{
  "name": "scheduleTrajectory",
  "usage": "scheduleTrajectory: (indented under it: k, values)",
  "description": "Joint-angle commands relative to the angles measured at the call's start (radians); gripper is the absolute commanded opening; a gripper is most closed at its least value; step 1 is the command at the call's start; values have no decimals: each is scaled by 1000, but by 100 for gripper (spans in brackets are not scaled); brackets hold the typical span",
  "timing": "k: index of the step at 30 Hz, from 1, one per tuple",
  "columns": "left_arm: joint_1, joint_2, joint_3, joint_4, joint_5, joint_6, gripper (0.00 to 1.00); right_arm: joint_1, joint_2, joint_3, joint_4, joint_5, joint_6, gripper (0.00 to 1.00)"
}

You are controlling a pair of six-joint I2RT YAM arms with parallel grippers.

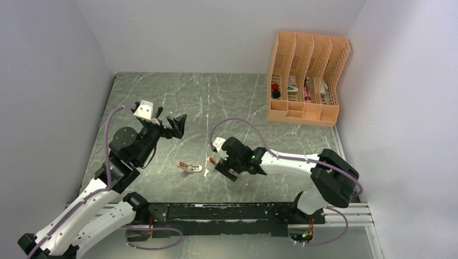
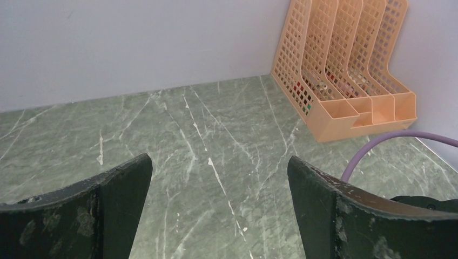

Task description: Load the staples into the stapler

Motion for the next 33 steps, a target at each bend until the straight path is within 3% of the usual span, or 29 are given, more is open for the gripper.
scheduleTrajectory:
  k: [1,20,33]
  values:
    - [-3,7,-5,6,-8,-7,100,11,21,1,-7,43,-19,100]
    - [-2,15,0,18,-1,-1,100,8,104,1,-41,142,-11,100]
    - [-3,24,-2,34,17,-3,100,-25,71,-14,-46,178,-39,99]
